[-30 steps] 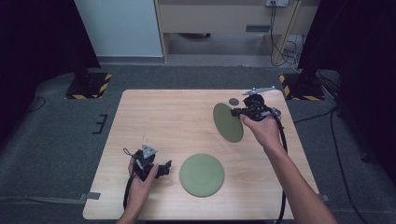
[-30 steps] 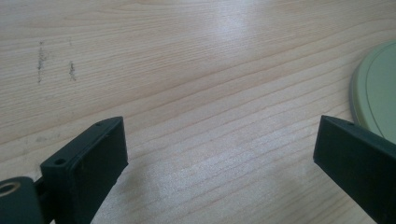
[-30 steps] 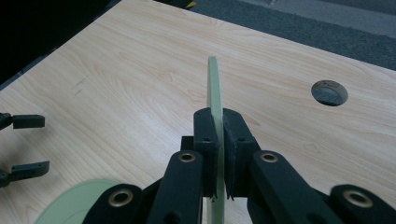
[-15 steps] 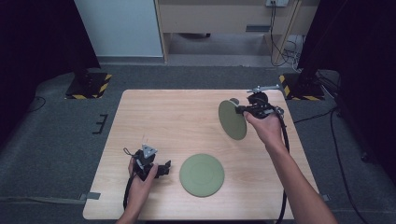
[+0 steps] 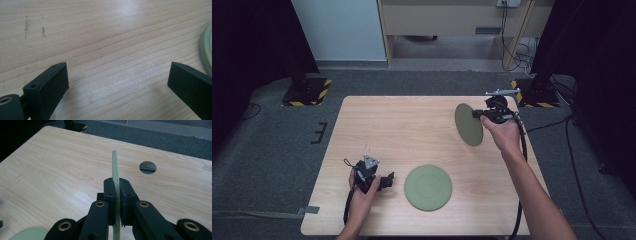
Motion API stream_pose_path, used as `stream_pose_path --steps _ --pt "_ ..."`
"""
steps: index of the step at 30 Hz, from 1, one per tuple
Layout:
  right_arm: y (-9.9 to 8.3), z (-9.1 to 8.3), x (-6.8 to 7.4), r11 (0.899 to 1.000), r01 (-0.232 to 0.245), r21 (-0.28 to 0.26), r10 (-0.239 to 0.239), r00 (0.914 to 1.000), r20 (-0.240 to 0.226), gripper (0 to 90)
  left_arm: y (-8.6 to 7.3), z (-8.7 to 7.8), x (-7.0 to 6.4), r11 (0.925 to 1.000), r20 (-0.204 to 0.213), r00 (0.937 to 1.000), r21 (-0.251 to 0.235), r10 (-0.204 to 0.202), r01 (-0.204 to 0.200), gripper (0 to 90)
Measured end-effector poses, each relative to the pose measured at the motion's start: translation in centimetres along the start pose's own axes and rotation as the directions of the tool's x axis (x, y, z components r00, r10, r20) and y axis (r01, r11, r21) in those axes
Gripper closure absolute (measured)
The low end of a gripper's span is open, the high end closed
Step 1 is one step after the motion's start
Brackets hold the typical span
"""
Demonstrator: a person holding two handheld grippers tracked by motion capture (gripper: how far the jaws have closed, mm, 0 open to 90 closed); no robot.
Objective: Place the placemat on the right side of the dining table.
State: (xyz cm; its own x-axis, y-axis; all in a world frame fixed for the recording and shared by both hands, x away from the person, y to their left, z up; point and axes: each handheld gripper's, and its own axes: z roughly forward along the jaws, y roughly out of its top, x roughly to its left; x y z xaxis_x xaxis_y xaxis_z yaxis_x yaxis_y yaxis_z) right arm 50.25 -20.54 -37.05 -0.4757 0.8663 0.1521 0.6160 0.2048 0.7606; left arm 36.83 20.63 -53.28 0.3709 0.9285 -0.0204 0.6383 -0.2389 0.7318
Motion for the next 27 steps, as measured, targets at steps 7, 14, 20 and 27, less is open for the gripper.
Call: stream_pose_path --steps 7,14,20,27 --pt "0.28 0.10 -0.56 1.000 -0.001 0.003 0.001 0.9997 0.026 86.0 -0.03 0.08 0.07 1.0000 -0.002 1.0000 0.004 -0.003 0.003 3.0" --pt "0.43 0.28 -0.54 1.000 0.003 -0.010 -0.002 0.9990 0.045 86.0 -0.04 0.07 0.09 1.0000 -0.003 1.0000 0.005 -0.001 0.001 3.0" --pt "0.45 0.44 -0.71 1.000 -0.003 -0.017 0.004 0.9984 0.056 86.0 -0.02 0.10 0.10 1.0000 -0.004 1.0000 0.004 0.002 -0.002 3.1" --pt "0.11 0.66 -1.16 1.000 -0.003 -0.011 0.004 0.9971 0.077 86.0 -0.03 0.07 -0.04 0.9999 -0.004 0.9999 0.006 0.010 -0.010 3.1"
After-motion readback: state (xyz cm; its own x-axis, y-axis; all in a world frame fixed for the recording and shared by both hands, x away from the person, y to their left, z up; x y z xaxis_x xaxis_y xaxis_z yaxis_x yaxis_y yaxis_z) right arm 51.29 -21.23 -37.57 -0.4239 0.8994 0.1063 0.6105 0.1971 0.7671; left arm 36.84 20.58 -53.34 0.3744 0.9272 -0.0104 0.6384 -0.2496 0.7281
